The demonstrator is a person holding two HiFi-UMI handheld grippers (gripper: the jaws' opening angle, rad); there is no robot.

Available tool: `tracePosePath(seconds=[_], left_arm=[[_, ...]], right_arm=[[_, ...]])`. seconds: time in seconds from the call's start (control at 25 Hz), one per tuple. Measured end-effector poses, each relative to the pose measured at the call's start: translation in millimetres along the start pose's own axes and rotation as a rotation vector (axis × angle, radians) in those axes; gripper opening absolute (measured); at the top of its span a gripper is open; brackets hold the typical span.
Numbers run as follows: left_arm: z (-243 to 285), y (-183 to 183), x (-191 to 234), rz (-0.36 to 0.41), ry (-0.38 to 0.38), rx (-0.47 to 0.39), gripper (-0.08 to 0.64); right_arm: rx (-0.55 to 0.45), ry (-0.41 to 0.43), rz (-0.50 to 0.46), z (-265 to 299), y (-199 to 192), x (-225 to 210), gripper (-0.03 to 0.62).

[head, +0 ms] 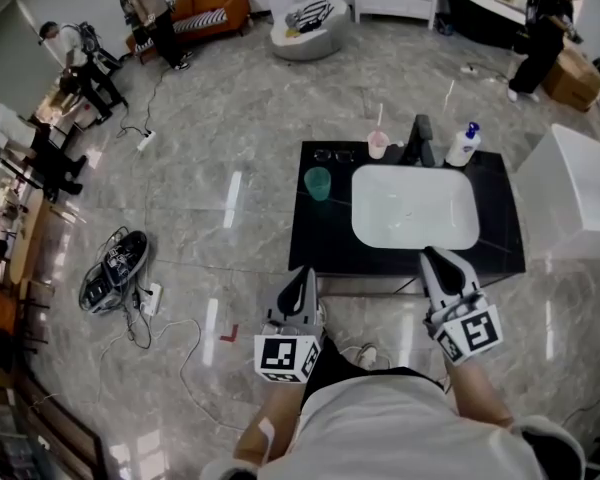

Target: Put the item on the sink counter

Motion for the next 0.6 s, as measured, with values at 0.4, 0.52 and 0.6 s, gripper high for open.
tracePosePath(seconds=[0.4,0.52,0.6], left_arm=[[-0.3,4.1,10.9,0.002,0.007,0.006,0.003],[2.1,0.9,15.4,0.001,0.003,0.008,0.003],[3.9,0.4,17.7,-0.001,-0.001,0.01,0.003]], right_arm=[[-0.002,0.023,0.0,13.7,-2.8,9.0,0.048],[0.001,0.024,0.0,18.3,-3.8,9.7,0.048],[0.002,0.023,0.0,21.1,-3.2,10.1,0.048]])
Point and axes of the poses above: the fingertips, and each gripper's own axes: z forward along the fingers, x to its left, y out of its top, the point moved 9 cm from there along -z, backward along the fingers, and after that the axes turned 10 degrees about -y, right-handed, at the moved point
